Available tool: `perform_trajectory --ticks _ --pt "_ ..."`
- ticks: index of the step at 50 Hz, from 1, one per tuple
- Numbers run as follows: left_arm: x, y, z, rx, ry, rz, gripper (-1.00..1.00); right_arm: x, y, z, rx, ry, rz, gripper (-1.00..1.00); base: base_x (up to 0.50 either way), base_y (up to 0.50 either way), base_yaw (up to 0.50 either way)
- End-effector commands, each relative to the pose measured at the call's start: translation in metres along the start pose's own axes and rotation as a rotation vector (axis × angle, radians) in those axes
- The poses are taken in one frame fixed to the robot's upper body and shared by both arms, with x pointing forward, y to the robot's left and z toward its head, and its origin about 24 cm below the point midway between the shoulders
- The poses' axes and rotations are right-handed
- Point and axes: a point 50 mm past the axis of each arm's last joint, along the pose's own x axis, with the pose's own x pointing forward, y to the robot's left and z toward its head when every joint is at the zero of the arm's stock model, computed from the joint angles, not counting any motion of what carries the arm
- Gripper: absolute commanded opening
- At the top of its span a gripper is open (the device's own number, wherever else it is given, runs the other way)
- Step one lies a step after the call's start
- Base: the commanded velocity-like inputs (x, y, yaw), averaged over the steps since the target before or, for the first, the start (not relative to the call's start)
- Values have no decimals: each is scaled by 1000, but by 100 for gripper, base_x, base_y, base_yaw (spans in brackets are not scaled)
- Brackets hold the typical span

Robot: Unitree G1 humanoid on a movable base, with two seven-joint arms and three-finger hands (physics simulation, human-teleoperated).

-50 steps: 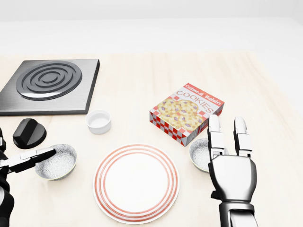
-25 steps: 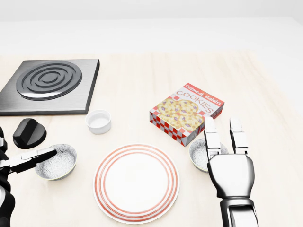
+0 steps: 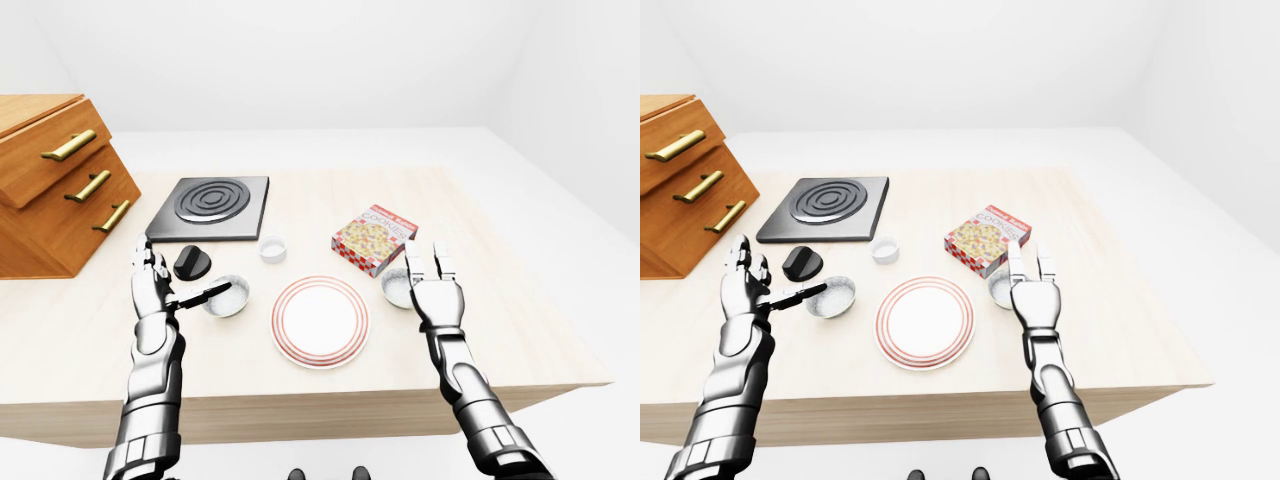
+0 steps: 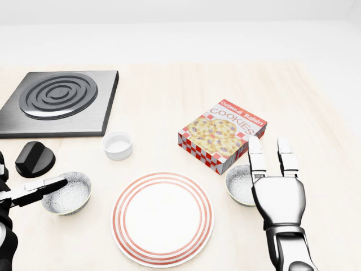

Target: Pick the akita bowl next to the plate and place it on the plate.

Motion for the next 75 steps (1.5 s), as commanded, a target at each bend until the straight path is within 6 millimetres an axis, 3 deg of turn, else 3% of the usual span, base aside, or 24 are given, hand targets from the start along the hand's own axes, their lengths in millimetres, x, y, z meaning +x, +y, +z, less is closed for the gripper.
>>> perform_trajectory --ticks 1,27,29,34,42,48,51,53,62,66,75 --pt "1 0 -3 -1 14 0 100 3 11 -6 14 27 63 100 0 0 0" --pt "1 0 -3 2 14 3 100 12 10 -9 54 56 70 100 0 0 0" --pt "3 1 -11 7 52 3 100 14 7 -7 54 49 55 100 0 0 0" --pt "1 -1 1 2 -2 2 100 18 2 -3 46 30 35 100 0 0 0" --pt "-1 -1 4 2 -1 4 100 26 -6 5 25 -7 -3 100 0 0 0" --pt "3 0 -11 8 54 4 100 27 -9 11 14 -30 -19 100 0 0 0" --pt "2 -1 -7 6 34 3 100 26 -9 13 25 -30 -21 100 0 0 0" --pt "0 -1 1 1 -2 3 100 24 -8 15 32 -32 -20 100 0 0 0" --pt "-1 0 3 -1 -1 4 100 19 -2 17 35 -35 8 100 0 0 0" --pt "1 1 -7 2 32 4 100 17 1 18 39 -32 25 100 0 0 0" --pt "2 1 -8 2 39 4 100 10 13 10 83 23 88 100 0 0 0"
